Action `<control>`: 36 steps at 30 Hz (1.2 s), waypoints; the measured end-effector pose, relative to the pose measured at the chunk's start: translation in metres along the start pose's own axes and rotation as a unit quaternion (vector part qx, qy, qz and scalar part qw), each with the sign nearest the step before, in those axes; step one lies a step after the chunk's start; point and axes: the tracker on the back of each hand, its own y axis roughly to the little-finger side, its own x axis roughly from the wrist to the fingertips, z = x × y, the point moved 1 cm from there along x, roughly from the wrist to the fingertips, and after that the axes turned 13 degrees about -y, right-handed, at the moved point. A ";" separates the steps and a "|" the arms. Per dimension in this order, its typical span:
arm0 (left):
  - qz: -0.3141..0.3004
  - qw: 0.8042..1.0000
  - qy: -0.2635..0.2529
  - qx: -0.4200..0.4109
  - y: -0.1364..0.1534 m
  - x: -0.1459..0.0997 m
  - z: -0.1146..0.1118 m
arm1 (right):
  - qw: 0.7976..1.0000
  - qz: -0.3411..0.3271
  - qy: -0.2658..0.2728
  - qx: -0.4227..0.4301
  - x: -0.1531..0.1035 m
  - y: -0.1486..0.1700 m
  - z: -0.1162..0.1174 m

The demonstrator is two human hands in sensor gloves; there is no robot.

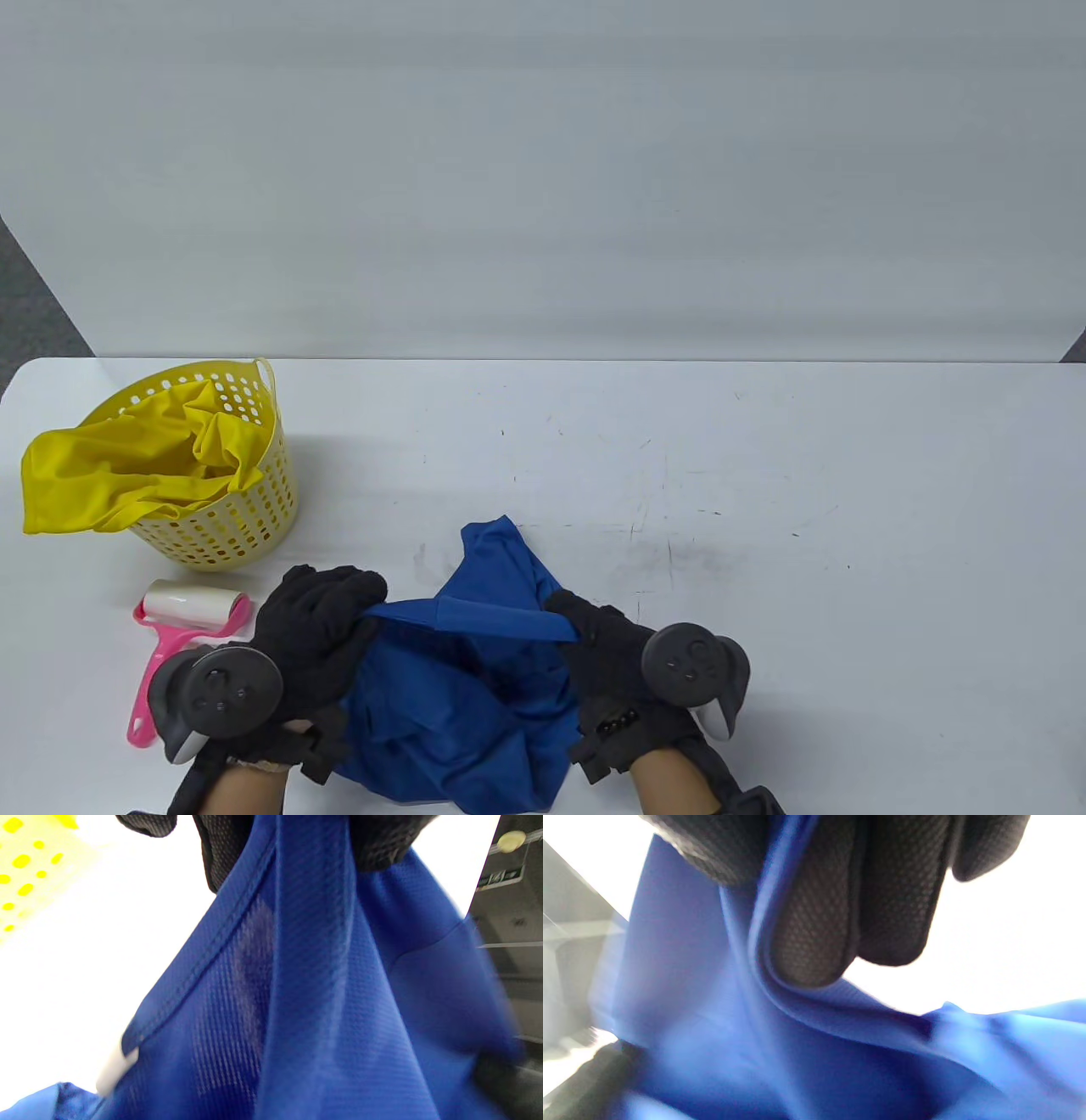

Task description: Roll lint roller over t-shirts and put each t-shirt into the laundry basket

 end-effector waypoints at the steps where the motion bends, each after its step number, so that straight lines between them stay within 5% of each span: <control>1: -0.008 1.000 0.029 -0.002 -0.007 0.000 -0.007 | 1.000 -0.005 0.011 0.002 -0.002 -0.011 -0.002; 5: -0.113 0.987 0.107 0.033 -0.056 -0.006 -0.031 | 0.987 -0.077 -0.025 -0.137 -0.006 -0.055 0.019; 8: -0.143 0.969 0.157 0.123 -0.081 -0.009 -0.051 | 0.980 -0.175 -0.069 -0.072 -0.011 -0.081 0.047; 9: -0.126 0.971 0.134 0.154 -0.081 -0.009 -0.048 | 0.980 -0.176 -0.064 -0.063 -0.015 -0.084 0.050; 13: -0.106 0.991 0.077 0.026 -0.061 -0.002 -0.030 | 0.970 -0.185 0.020 -0.158 -0.018 -0.080 0.036; 15: -0.086 0.986 0.056 -0.128 -0.051 0.001 -0.018 | 0.977 -0.115 -0.043 -0.173 -0.008 -0.059 0.037; 18: -0.074 0.949 0.015 -0.307 -0.047 0.006 -0.001 | 0.974 -0.054 -0.143 -0.167 0.006 -0.018 0.047; 21: -0.098 0.948 -0.027 -0.300 -0.052 0.007 0.018 | 0.928 0.006 -0.338 -0.157 0.010 0.015 0.068; 24: -0.119 0.951 -0.052 -0.279 -0.051 0.007 0.028 | 0.896 0.078 -0.418 -0.124 0.005 0.026 0.090; 26: -0.110 0.935 -0.056 -0.332 -0.046 0.008 0.031 | 0.862 0.086 -0.428 -0.256 0.006 0.030 0.101; 27: -0.099 0.926 -0.063 -0.358 -0.042 0.009 0.034 | 0.818 0.087 -0.434 -0.366 0.009 0.035 0.105; 29: -0.093 0.928 -0.083 -0.352 -0.035 0.009 0.039 | 0.810 0.094 -0.389 -0.428 0.012 0.035 0.102; 31: -0.081 0.931 -0.104 -0.341 -0.025 0.010 0.046 | 0.862 0.077 -0.240 -0.441 0.017 0.031 0.080; 36: -0.058 0.935 -0.144 -0.318 -0.007 0.009 0.058 | 0.927 0.152 -0.017 -0.343 0.004 0.033 -0.005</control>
